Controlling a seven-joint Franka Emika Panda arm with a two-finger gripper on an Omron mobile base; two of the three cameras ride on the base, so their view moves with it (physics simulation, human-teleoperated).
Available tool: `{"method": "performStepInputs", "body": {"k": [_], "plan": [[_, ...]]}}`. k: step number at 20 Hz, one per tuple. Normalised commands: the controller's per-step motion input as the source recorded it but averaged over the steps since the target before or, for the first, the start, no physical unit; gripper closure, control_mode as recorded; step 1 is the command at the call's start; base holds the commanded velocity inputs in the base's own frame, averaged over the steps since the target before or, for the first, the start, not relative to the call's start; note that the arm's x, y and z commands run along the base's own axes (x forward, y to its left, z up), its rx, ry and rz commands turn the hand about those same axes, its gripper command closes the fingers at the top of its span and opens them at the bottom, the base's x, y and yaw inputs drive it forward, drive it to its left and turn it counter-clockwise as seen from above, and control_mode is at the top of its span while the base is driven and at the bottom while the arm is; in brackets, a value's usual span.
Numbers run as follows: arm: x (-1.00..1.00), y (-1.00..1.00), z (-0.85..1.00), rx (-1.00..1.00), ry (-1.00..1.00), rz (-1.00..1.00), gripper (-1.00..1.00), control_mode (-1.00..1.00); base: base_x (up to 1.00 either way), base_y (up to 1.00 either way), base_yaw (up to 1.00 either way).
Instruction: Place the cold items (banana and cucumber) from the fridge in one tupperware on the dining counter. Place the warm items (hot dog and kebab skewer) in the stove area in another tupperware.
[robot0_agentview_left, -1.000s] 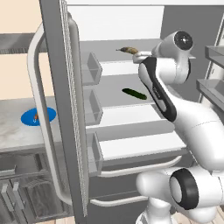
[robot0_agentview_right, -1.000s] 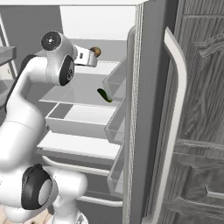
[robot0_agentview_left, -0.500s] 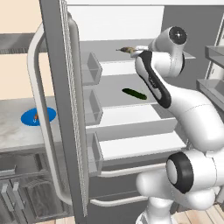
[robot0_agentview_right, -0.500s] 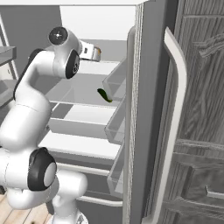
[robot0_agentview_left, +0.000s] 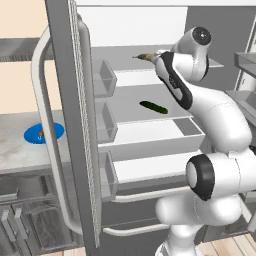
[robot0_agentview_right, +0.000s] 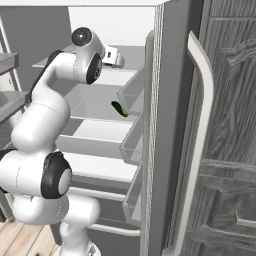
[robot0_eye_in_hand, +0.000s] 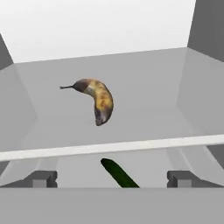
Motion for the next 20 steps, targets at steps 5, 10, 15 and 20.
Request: {"method": "performStepInputs", "body": {"k": [5, 10, 15, 20], "plan": [[0.65, 0.0, 0.0, -0.02, 0.05, 0.0, -1.0, -1.0, 0.0, 0.0, 0.0], [0.76, 0.0, -0.01, -0.01, 0.02, 0.0, -1.0, -1.0, 0.0, 0.0, 0.0], [0.64, 0.0, -0.04, -0.01, 0.05, 0.0, -1.0, -1.0, 0.0, 0.0, 0.0], [0.65, 0.0, -0.07, -0.01, 0.09, 0.0, -1.0, -1.0, 0.0, 0.0, 0.0]]}}
